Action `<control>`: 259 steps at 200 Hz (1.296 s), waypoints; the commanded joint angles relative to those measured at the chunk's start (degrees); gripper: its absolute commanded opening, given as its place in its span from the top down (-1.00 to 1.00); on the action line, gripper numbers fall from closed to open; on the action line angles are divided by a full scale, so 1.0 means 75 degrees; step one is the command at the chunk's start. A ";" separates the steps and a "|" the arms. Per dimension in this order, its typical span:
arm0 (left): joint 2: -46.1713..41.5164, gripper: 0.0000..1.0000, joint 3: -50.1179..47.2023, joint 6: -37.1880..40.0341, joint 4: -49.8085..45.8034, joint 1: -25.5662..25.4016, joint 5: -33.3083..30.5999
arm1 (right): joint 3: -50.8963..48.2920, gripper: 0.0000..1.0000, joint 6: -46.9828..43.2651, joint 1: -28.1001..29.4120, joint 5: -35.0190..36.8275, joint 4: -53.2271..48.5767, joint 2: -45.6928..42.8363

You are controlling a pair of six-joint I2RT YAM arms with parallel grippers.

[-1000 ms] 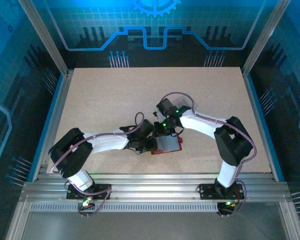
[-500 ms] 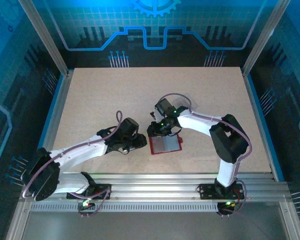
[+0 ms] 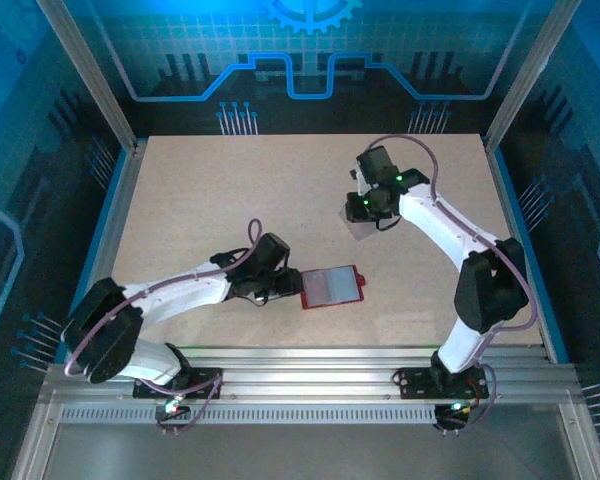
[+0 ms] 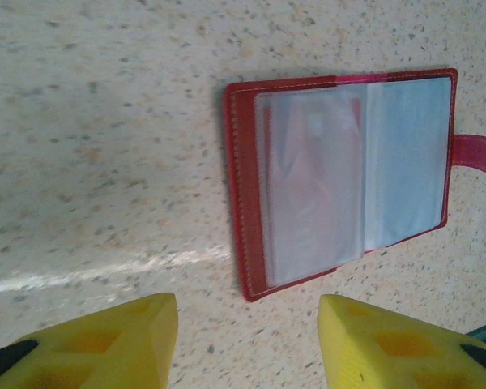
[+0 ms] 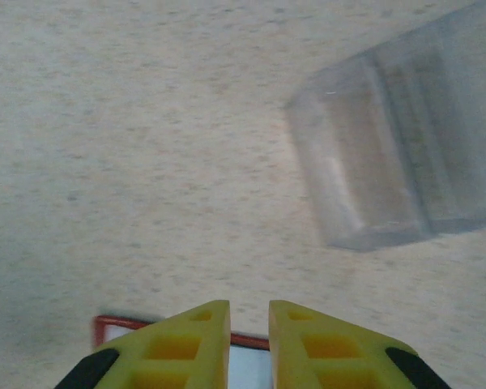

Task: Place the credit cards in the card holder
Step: Flip over the card slot in the card holder, then pick up the credit card from the storage box.

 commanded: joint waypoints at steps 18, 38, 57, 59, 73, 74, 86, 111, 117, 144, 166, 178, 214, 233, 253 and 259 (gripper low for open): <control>0.0668 -0.01 0.0496 0.0265 0.0434 -0.0098 0.0407 | 0.0544 0.34 -0.1112 -0.0333 0.0999 -0.1222 0.0791; 0.0918 0.01 0.0587 0.0272 0.0541 -0.0099 0.0505 | 0.0917 0.32 -0.1327 -0.0340 0.1096 -0.1353 0.1167; 0.1032 0.01 0.0617 0.0297 0.0617 -0.0102 0.0544 | 0.1114 0.35 -0.1455 -0.0351 0.1500 -0.1411 0.1346; 0.1046 0.01 0.0613 0.0309 0.0621 -0.0103 0.0543 | 0.1132 0.35 -0.1471 -0.0351 0.1512 -0.1421 0.1361; 0.1092 0.01 0.0611 0.0344 0.0636 -0.0099 0.0543 | 0.1262 0.37 -0.1606 -0.0351 0.1587 -0.1519 0.1496; 0.1093 0.01 0.0611 0.0346 0.0633 -0.0097 0.0543 | 0.1272 0.37 -0.1617 -0.0351 0.1598 -0.1524 0.1507; 0.1128 0.01 0.0595 0.0347 0.0654 -0.0107 0.0554 | 0.1343 0.36 -0.1676 -0.0351 0.1735 -0.1599 0.1626; 0.1146 0.02 0.0576 0.0340 0.0706 -0.0108 0.0590 | 0.1423 0.34 -0.1791 -0.0341 0.1818 -0.1619 0.1821; 0.1147 0.02 0.0566 0.0347 0.0706 -0.0093 0.0579 | 0.1432 0.33 -0.1800 -0.0340 0.1859 -0.1612 0.1866; 0.1129 0.03 0.0551 0.0326 0.0759 -0.0078 0.0572 | 0.1618 0.35 -0.1918 -0.0286 0.1946 -0.1590 0.2099; 0.1119 0.03 0.0519 0.0312 0.0781 -0.0068 0.0578 | 0.1829 0.39 -0.1966 -0.0253 0.2022 -0.1678 0.2301; 0.1106 0.03 0.0505 0.0301 0.0793 -0.0072 0.0575 | 0.1935 0.41 -0.1978 -0.0248 0.2134 -0.1734 0.2416; 0.1094 0.04 0.0458 0.0273 0.0817 -0.0048 0.0590 | 0.2097 0.45 -0.2036 -0.0247 0.2241 -0.1821 0.2583; 0.1071 0.04 0.0450 0.0289 0.0777 -0.0019 0.0590 | 0.2086 0.45 -0.2027 -0.0249 0.2238 -0.1846 0.2637; 0.1059 0.04 0.0448 0.0312 0.0730 0.0010 0.0590 | 0.2070 0.45 -0.2048 -0.0246 0.2084 -0.1849 0.2667; 0.1047 0.04 0.0457 0.0311 0.0715 0.0014 0.0590 | 0.2064 0.46 -0.2047 -0.0253 0.2047 -0.1835 0.2667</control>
